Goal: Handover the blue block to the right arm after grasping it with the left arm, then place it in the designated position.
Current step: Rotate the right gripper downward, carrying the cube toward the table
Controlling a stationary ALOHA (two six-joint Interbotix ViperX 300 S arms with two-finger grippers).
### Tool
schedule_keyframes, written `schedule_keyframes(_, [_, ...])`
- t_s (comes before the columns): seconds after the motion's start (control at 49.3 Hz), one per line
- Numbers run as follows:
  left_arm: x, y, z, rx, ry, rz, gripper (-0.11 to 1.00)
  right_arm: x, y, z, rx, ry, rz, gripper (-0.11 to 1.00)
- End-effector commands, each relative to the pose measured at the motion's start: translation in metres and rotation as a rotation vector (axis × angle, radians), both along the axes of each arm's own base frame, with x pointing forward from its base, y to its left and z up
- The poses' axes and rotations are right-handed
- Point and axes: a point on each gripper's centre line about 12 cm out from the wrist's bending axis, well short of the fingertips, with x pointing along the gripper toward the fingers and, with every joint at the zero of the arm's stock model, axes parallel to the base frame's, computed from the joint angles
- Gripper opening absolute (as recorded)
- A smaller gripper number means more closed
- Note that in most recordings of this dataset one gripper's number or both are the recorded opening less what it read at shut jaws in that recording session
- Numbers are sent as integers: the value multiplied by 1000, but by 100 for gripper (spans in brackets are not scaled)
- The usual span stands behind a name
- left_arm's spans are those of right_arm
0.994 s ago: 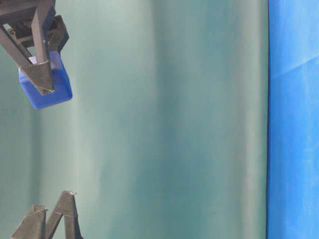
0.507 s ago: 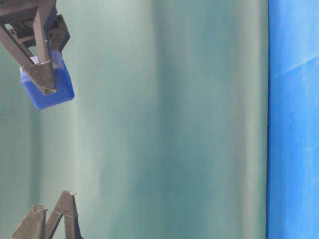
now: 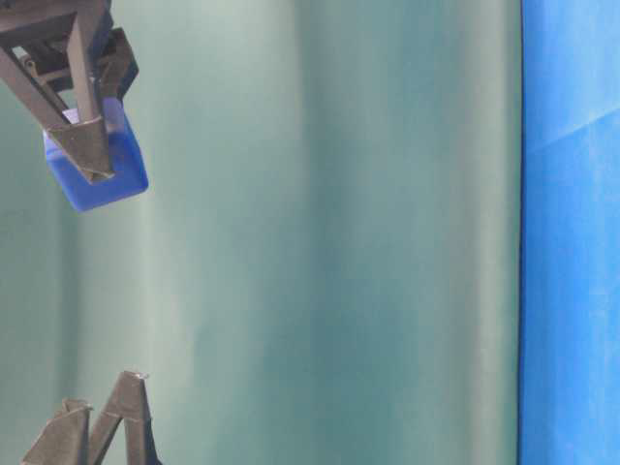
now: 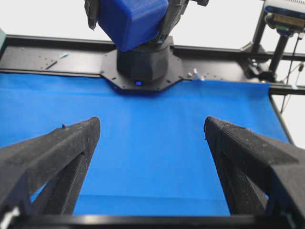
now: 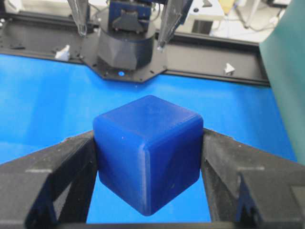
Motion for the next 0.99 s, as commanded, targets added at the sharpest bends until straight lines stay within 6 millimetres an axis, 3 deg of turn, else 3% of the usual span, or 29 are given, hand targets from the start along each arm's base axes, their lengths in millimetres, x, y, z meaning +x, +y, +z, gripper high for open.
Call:
schedule_keyframes(0.0, [-4, 0, 14, -1, -44, 0, 93, -3, 1, 10, 1, -26, 2, 55])
schedule_keyframes(0.406, [-4, 0, 14, -1, -44, 0, 93, -3, 3, 9, 8, -14, 2, 55])
schedule_keyframes(0.974, [-4, 0, 14, 1, -46, 0, 93, -4, 13, -24, 86, 252, -75, 55])
